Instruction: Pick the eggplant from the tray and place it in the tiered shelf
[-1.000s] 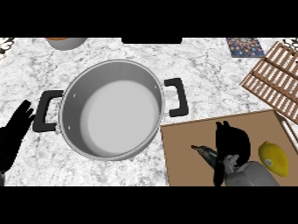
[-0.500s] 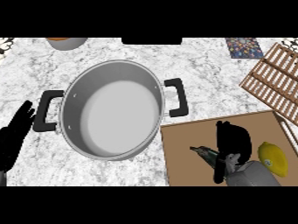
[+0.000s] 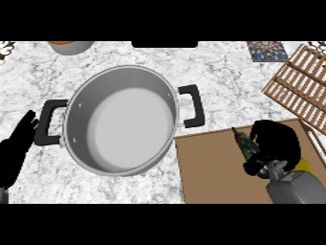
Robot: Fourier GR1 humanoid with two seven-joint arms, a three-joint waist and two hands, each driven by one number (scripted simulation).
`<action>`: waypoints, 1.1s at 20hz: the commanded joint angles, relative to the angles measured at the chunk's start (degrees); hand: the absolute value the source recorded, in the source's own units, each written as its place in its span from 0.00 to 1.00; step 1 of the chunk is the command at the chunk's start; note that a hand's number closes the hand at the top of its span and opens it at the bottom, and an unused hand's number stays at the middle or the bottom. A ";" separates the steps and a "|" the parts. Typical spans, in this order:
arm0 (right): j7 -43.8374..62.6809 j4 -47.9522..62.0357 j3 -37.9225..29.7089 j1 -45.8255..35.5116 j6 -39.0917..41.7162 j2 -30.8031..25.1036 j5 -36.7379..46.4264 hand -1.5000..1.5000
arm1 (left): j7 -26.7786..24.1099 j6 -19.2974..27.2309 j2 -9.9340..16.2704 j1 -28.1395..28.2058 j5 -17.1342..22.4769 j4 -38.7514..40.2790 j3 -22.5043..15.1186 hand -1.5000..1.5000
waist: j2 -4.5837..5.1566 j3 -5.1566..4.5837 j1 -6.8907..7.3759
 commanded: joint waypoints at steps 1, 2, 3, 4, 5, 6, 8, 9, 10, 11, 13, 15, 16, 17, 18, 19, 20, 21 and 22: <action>-5.42 -0.77 -8.12 -0.48 -10.34 -2.90 -1.32 1.00 | 0.61 1.52 -2.11 -0.08 -1.27 -1.09 -1.59 0.50 | 0.24 0.22 -0.26; -4.70 0.03 -8.57 -2.69 -10.82 -1.36 -1.19 1.00 | 0.37 1.48 -1.90 0.51 -1.22 -1.59 -1.06 0.50 | 0.26 0.18 0.32; -4.13 -1.61 -8.32 -1.47 -11.45 -1.51 -0.15 1.00 | -1.17 0.64 -1.67 3.17 -1.26 -2.57 -0.77 0.50 | 0.17 0.15 0.40; -7.64 0.55 -9.68 -1.40 -14.15 -2.59 -0.41 1.00 | -0.34 0.55 -1.14 -1.62 -1.18 1.26 0.40 0.50 | 0.34 0.14 0.01; -4.81 -8.00 -10.34 -0.63 -10.18 -2.94 -2.37 1.00 | -1.05 2.09 -2.64 0.53 -2.49 0.04 -0.88 0.50 | 0.08 0.11 -0.41; -5.11 -9.24 -11.65 0.44 -8.57 -4.54 -2.79 1.00 | -1.42 -3.47 1.29 -0.14 0.52 3.00 2.29 0.50 | 0.15 0.09 -0.32; -2.42 -14.76 -13.78 -1.89 -5.72 -4.25 -4.78 1.00 | -2.45 -1.97 -0.26 0.19 -0.92 2.31 1.29 0.50 | 0.09 0.07 -0.32; 0.48 -16.18 -11.69 -1.42 -7.15 -1.51 -2.25 1.00 | 0.32 0.52 -1.26 -0.61 -1.54 -0.15 1.10 0.50 | 0.10 0.10 -0.08; 2.21 -22.55 -12.50 1.80 -5.24 -2.06 -3.46 1.00 | -0.75 -0.97 -1.03 0.78 -0.87 0.79 1.42 0.50 | -0.02 0.08 -0.49; 1.04 -22.94 -14.36 2.81 -5.99 -2.24 -4.71 1.00 | 3.15 0.83 -1.37 0.61 -1.41 -3.80 0.62 0.50 | 0.00 0.13 -0.26; 3.78 -26.86 -17.17 -0.15 -3.51 -0.69 -8.74 1.00 | 0.99 -2.26 1.16 1.38 -0.41 -2.17 2.43 0.50 | -0.03 0.10 -0.15; 9.10 -34.51 -17.99 -0.79 -1.19 1.26 -10.57 1.00 | -0.44 -0.56 -0.62 0.53 -1.54 1.17 2.26 0.50 | -0.09 0.04 -0.73; 8.60 -35.88 -21.93 -1.73 0.71 0.19 -14.87 1.00 | 1.74 -0.52 -0.63 -1.28 -1.26 -0.38 1.73 0.50 | -0.09 0.08 -0.90; 10.02 -39.44 -22.17 -0.23 -1.42 1.72 -14.25 1.00 | -1.99 -0.71 -1.99 3.70 -1.89 -0.58 1.15 0.50 | -0.27 0.07 -0.73; 13.17 -41.79 -24.14 -3.33 1.51 0.92 -15.91 1.00 | 1.69 -1.23 -0.99 1.04 -0.35 -2.62 1.75 0.50 | -0.27 0.07 -0.69; 14.56 -43.90 -24.09 -3.27 1.68 1.28 -15.53 1.00 | -0.70 -0.20 -2.12 3.61 -2.05 -3.07 1.10 0.50 | -0.14 0.07 -0.26; 15.59 -47.70 -25.49 -2.11 2.65 1.34 -17.11 1.00 | -1.82 -1.59 -1.15 2.81 -1.41 -0.20 2.39 0.50 | -0.13 0.05 -0.70; 13.19 -46.12 -30.17 -2.48 3.48 -0.69 -20.54 1.00 | 3.23 0.14 -1.63 -0.21 -1.46 -2.64 1.93 0.50 | 0.03 0.11 -0.49; 17.73 -49.23 -28.79 -5.20 5.30 -0.43 -20.19 1.00 | -0.01 -2.03 -1.16 0.42 -1.74 -0.69 1.98 0.50 | 0.04 0.06 -0.34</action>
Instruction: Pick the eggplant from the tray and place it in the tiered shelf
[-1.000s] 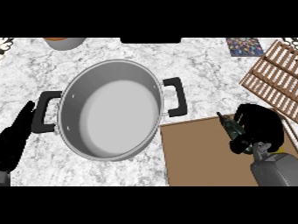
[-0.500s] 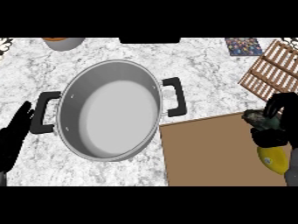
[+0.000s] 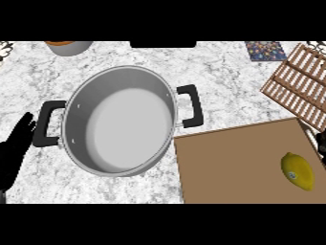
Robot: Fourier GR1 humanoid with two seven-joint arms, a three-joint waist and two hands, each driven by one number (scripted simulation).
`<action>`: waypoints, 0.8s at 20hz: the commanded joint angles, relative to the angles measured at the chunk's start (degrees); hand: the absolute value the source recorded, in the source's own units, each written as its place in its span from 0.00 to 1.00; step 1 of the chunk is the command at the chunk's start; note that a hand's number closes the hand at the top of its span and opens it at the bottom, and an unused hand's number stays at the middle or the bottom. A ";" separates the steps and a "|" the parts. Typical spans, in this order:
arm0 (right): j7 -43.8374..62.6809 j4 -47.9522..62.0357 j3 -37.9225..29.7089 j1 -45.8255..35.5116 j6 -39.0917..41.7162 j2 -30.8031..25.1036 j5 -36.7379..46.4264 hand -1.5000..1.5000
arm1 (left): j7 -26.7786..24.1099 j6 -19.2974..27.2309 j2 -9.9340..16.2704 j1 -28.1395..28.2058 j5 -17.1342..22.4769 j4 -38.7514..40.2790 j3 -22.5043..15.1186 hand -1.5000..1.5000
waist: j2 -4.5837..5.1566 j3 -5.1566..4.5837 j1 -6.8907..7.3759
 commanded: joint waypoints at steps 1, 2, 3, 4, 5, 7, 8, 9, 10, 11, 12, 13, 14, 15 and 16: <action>8.82 -8.22 -6.57 -4.07 5.95 -1.78 -5.82 1.00 | 3.45 -1.63 1.75 -0.75 1.63 -2.93 1.69 0.50 | 0.06 0.02 0.33; 10.65 -6.31 -8.33 -7.81 8.75 -4.66 -6.43 1.00 | 1.68 -0.21 -0.04 -2.96 -0.24 1.37 0.82 0.50 | 0.16 -0.03 0.13; 12.46 -9.00 -7.42 -7.90 9.45 -3.60 -6.87 1.00 | 1.80 -0.10 -0.74 0.14 -0.84 -1.21 -0.02 0.50 | 0.09 -0.01 0.38; 14.49 -8.92 -6.95 -10.28 9.97 -3.83 -6.38 1.00 | 0.05 -0.95 0.01 -0.06 -0.80 0.38 1.03 0.50 | 0.09 -0.04 0.41; 14.72 -7.79 -9.10 -12.89 11.11 -4.87 -9.11 1.00 | 1.81 1.51 -1.55 -0.36 -2.33 -1.93 -0.57 0.50 | 0.03 -0.03 0.34; 16.10 -8.41 -10.18 -14.65 11.85 -6.13 -8.08 1.00 | -0.19 1.79 -2.87 0.89 -2.22 -0.79 -0.05 0.50 | -0.01 -0.04 0.28; 16.39 -8.79 -9.60 -15.39 11.93 -6.65 -6.67 1.00 | 4.24 -0.60 0.50 -1.58 -0.40 -3.27 1.28 0.50 | -0.03 -0.02 0.28; 14.57 -2.40 -13.45 -19.98 12.32 -10.14 -8.38 1.00 | 0.50 0.35 -2.00 0.12 -2.44 -0.31 -0.23 0.50 | 0.07 -0.04 0.39; 14.65 -2.84 -12.68 -20.47 12.07 -10.51 -7.19 1.00 | 2.03 -0.60 -1.64 -2.76 -1.00 0.81 0.71 0.50 | 0.12 -0.04 0.31; 15.95 -3.89 -13.79 -20.37 13.55 -11.25 -7.50 1.00 | 3.83 -1.79 0.66 0.41 -0.32 -3.56 1.44 0.50 | -0.08 -0.03 0.42; 14.77 -0.14 -13.78 -22.45 14.67 -14.69 -5.57 1.00 | 0.52 0.24 -2.37 1.57 -2.39 -2.62 -0.48 0.50 | -0.08 -0.09 0.45; 12.83 0.47 -12.40 -19.95 15.88 -16.21 -3.65 1.00 | 0.35 -0.09 -1.79 -0.77 -2.06 1.24 0.54 0.50 | 0.04 -0.15 -0.20; 10.87 5.30 -14.53 -22.53 15.55 -18.06 -5.03 1.00 | 0.28 0.13 -2.46 0.37 -2.90 -1.24 -0.77 0.50 | 0.08 -0.09 0.47; 13.09 3.94 -14.13 -23.05 16.14 -17.55 -5.06 1.00 | 1.46 0.08 -1.61 -1.74 -1.79 -0.29 0.93 0.50 | 0.07 -0.10 0.28; 12.30 5.40 -14.69 -24.07 16.55 -18.70 -5.56 1.00 | 0.80 -1.87 -0.22 -1.82 -0.92 2.17 2.13 0.50 | 0.13 -0.11 0.30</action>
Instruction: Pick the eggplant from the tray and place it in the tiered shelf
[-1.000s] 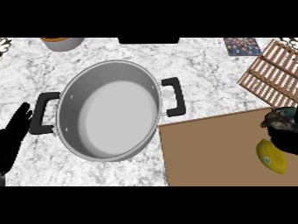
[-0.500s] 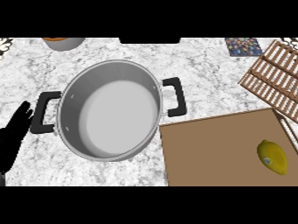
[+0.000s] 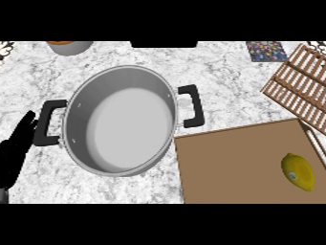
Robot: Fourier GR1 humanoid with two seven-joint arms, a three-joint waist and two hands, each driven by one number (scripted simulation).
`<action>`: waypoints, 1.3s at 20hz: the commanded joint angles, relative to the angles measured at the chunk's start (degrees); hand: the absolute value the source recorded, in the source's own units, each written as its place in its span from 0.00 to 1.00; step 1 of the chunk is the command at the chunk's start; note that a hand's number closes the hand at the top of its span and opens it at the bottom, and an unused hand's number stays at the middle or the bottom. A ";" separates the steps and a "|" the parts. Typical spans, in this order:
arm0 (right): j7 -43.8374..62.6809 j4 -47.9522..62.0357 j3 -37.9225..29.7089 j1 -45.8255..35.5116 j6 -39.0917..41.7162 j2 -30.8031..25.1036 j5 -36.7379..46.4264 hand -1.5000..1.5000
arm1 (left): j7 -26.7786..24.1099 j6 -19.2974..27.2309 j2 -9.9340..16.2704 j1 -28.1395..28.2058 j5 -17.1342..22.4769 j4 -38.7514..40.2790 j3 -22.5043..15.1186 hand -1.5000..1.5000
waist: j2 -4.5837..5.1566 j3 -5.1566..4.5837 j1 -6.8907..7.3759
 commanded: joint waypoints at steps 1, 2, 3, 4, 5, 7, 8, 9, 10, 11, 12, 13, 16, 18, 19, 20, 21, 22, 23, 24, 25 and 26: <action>10.37 4.11 -0.69 -6.57 8.34 -5.15 -1.82 1.00 | 3.06 1.56 -1.08 -1.36 -0.44 -3.02 -0.79 0.50 | -0.08 0.00 0.32; 4.05 9.05 -6.40 -5.46 8.13 -8.04 -4.57 1.00 | 1.73 0.30 0.23 -1.63 -0.33 0.11 0.37 0.50 | 0.05 0.05 -0.19; 5.09 9.04 -4.98 -5.01 7.40 -7.62 -2.46 1.00 | 1.97 -1.02 -0.06 2.91 0.79 -5.22 -0.26 0.50 | -0.03 0.08 0.81; 6.23 10.82 -2.68 -7.65 8.12 -8.25 -2.14 1.00 | 0.87 -0.83 0.44 -0.67 0.10 -0.75 0.68 0.50 | 0.18 0.01 0.58; 5.48 11.00 -1.56 -6.72 7.39 -7.78 -0.92 1.00 | 1.24 -0.67 -0.52 -1.11 -0.09 0.15 0.05 0.50 | 0.25 0.03 0.53; 2.79 17.11 -1.95 -9.80 5.88 -8.97 -1.08 1.00 | 0.29 1.40 -2.73 -0.74 -2.37 -0.88 -1.81 0.50 | 0.33 0.05 0.94; 3.80 17.50 -2.43 -10.91 7.56 -10.86 -0.63 1.00 | -0.19 -1.38 0.23 -3.08 0.02 2.35 1.40 0.50 | 0.32 0.01 0.64; 2.08 17.05 -3.30 -7.96 5.66 -10.00 0.84 1.00 | 0.64 -1.14 0.04 -1.48 -0.08 0.18 1.20 0.50 | 0.28 0.08 0.68; 0.72 16.29 -4.48 -7.18 6.80 -11.47 0.41 1.00 | 1.41 -1.27 0.17 -3.02 0.09 1.18 1.57 0.50 | 0.24 0.09 0.33; -1.14 21.84 -3.80 -8.58 4.85 -12.22 2.18 1.00 | 0.53 -0.23 -0.87 -1.48 -1.43 -0.51 0.22 0.50 | 0.35 0.09 0.90; -2.74 21.05 -4.05 -6.67 4.92 -12.66 2.75 1.00 | -1.49 -1.40 -1.44 -1.28 -0.59 2.58 0.97 0.50 | 0.36 0.09 0.61; -1.48 22.53 -3.60 -8.48 5.62 -13.02 2.72 1.00 | 0.11 -1.44 -0.64 -1.71 -0.79 1.62 1.16 0.50 | 0.32 0.09 0.73; -8.39 27.26 -3.43 -4.85 0.49 -13.78 6.92 1.00 | 0.47 -0.80 -1.90 -2.15 -2.01 1.08 0.08 0.50 | 0.43 0.13 0.81; -12.44 29.99 -5.80 -2.88 -1.84 -14.49 7.23 1.00 | 0.41 -0.83 -2.13 0.90 -1.93 -2.82 0.24 0.50 | 0.32 0.17 0.89; -8.43 30.89 -0.91 -6.24 -3.07 -12.06 9.38 1.00 | 0.26 -1.97 -0.81 -2.69 -1.59 0.84 1.64 0.50 | 0.41 0.12 0.99; -9.32 33.62 -1.31 -7.76 -4.16 -12.30 9.27 1.00 | -1.48 -3.29 -0.77 0.68 -1.27 0.25 1.84 0.50 | 0.40 0.11 1.22; -11.13 34.93 -2.89 -6.84 -5.41 -12.09 8.66 1.00 | -2.28 -3.43 -0.90 0.71 -1.64 0.41 1.86 0.50 | 0.38 0.12 1.05; -13.00 36.50 -5.67 -6.75 -4.00 -14.88 7.39 1.00 | -0.34 -2.91 -1.52 0.29 -1.46 -0.19 1.66 0.50 | 0.33 0.13 0.83; -13.27 39.17 -5.42 -8.42 -5.00 -14.81 7.29 1.00 | 0.97 -3.26 -0.30 -2.64 -1.05 0.56 2.60 0.50 | 0.38 0.13 0.85; -16.72 39.10 -6.08 -3.73 -10.02 -12.76 8.82 1.00 | 1.30 -3.92 0.04 -0.81 -0.47 -0.82 3.04 0.50 | 0.38 0.16 0.85; -16.01 40.44 -4.96 -4.40 -12.96 -11.19 10.30 1.00 | 0.23 -3.12 -1.97 0.78 -1.77 -1.83 1.17 0.50 | 0.41 0.16 1.08; -17.68 42.78 -7.15 -4.43 -10.89 -13.10 7.91 1.00 | 1.25 -2.91 -1.97 -0.59 -1.28 -0.80 2.04 0.50 | 0.37 0.15 0.80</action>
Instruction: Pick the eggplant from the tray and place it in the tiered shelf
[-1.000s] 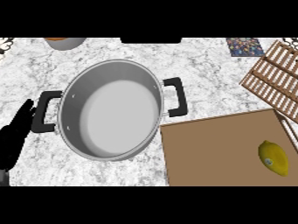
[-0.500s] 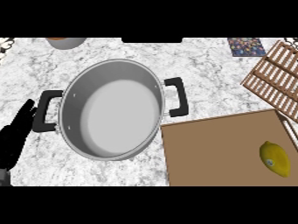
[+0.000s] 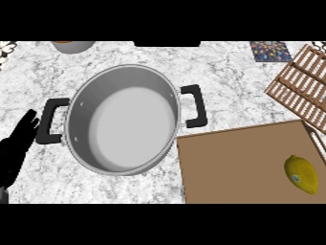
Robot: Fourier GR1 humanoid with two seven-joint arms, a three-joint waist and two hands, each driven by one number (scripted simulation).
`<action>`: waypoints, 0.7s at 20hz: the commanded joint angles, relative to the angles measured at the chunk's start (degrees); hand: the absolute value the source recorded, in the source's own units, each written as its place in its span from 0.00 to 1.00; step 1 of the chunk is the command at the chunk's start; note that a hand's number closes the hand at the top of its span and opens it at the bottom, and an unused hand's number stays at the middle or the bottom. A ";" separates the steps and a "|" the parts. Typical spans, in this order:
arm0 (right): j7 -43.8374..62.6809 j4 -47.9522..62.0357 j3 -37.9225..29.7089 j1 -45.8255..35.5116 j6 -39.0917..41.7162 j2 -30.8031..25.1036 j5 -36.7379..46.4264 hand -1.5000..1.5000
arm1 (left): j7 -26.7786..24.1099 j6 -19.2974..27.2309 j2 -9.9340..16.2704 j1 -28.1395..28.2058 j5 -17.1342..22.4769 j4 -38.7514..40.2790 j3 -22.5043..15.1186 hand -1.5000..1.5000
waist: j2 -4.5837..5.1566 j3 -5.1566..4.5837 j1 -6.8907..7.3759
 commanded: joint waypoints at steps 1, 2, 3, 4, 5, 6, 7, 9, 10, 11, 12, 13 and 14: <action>-5.51 8.27 -3.03 1.44 -5.39 -0.44 -0.48 1.00 | 1.43 -2.03 2.56 0.58 1.38 -2.02 2.52 0.50 | 0.00 0.03 0.10; -5.11 7.78 -2.12 0.85 -4.98 -0.65 -0.59 1.00 | -4.38 1.25 -2.73 1.89 -2.91 2.34 -0.65 0.50 | 0.01 -0.01 -0.14; -5.08 9.75 -1.00 0.97 -5.30 -1.38 0.75 1.00 | 0.45 -0.77 -0.06 -0.42 -0.16 0.30 1.49 0.50 | -0.01 -0.01 -0.10; -7.32 8.88 -5.40 4.15 -3.35 -3.45 -1.83 1.00 | 0.39 -1.15 -0.14 -0.23 0.01 0.19 1.32 0.50 | -0.09 0.01 -0.50; -2.53 11.52 -3.06 0.21 -11.38 0.74 2.77 1.00 | 0.91 -0.39 0.51 -2.68 -1.09 1.21 1.03 0.50 | 0.14 0.01 0.08; -4.58 12.85 -6.00 3.57 -12.80 0.21 2.37 1.00 | 0.92 0.41 -0.58 -2.98 -1.02 1.74 0.95 0.50 | 0.12 0.03 -0.34; -6.05 13.98 -7.06 4.51 -12.48 -1.04 1.59 0.00 | 2.81 0.20 -1.03 0.02 -0.38 -2.32 0.62 0.50 | -0.04 0.04 -0.13; -9.13 17.25 -4.36 5.46 -11.61 -1.46 1.73 0.00 | 0.26 -1.80 0.46 -3.26 -0.14 2.92 2.41 0.50 | 0.03 0.00 -0.31; -12.32 20.32 -3.83 5.64 -13.15 -2.10 2.18 0.00 | 1.41 -0.39 -0.34 -1.46 -1.44 1.15 1.49 0.50 | 0.06 0.02 -0.06; -13.94 21.51 -2.79 5.92 -12.09 -3.34 2.67 0.00 | -0.50 -1.69 0.11 -3.15 -0.80 3.75 2.16 0.50 | 0.11 0.00 -0.16; -13.62 22.69 -2.78 4.77 -13.30 -3.33 2.66 0.00 | 2.36 1.15 -3.09 -1.34 -2.69 -1.97 -0.90 0.50 | 0.00 0.02 0.03; -12.23 23.03 -1.45 2.69 -14.65 -2.66 3.19 0.00 | -0.57 1.81 -3.57 -3.00 -3.31 1.68 0.24 0.50 | 0.03 -0.01 -0.03; -13.31 21.34 -2.80 2.93 -13.32 -3.42 0.92 0.00 | 0.37 -2.10 -0.53 -1.34 -0.66 1.69 2.77 0.50 | -0.04 -0.01 -0.10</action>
